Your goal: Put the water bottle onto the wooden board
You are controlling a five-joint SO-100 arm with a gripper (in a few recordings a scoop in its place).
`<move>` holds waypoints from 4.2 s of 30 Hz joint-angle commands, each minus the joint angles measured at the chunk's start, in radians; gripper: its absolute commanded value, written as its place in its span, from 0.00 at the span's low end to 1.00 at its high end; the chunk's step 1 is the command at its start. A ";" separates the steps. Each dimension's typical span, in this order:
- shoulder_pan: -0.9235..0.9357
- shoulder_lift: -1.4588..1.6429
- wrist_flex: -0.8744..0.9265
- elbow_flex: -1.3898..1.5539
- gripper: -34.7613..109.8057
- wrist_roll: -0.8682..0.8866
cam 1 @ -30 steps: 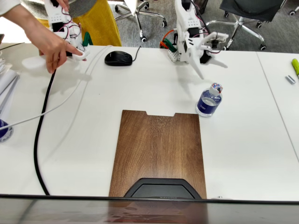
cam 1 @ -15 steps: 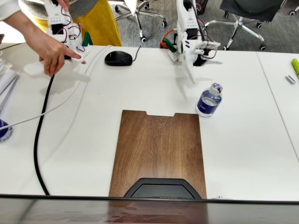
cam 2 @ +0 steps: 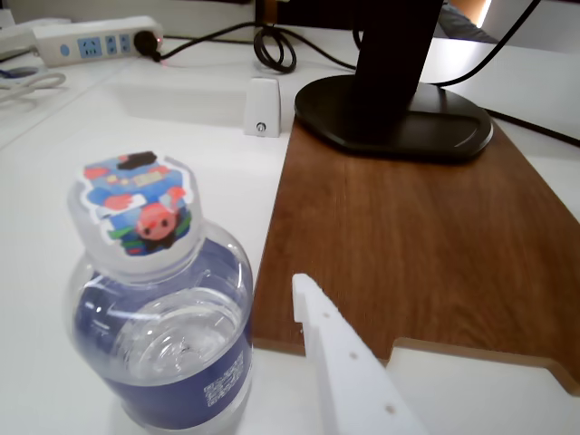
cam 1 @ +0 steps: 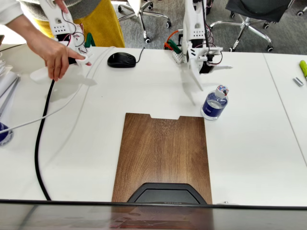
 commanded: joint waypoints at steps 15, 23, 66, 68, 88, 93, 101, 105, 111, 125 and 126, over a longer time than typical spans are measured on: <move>0.006 -0.327 -0.336 -0.153 0.83 0.002; 0.014 -0.454 -0.311 -0.314 0.82 0.000; -0.080 -0.600 -0.272 -0.451 0.51 -0.071; -0.081 -0.600 -0.272 -0.451 0.46 -0.080; -0.095 -0.589 -0.282 -0.451 0.24 -0.095; -0.107 -0.552 -0.305 -0.466 0.24 -0.089; -0.069 -0.499 -0.298 -0.640 0.24 -0.032; -0.021 -0.436 -0.282 -0.670 0.24 -0.029; 0.126 -0.434 -0.222 -0.738 0.24 -0.032; 0.290 -0.724 -0.166 -1.042 0.24 -0.023; 0.291 -0.746 -0.172 -1.057 0.24 -0.020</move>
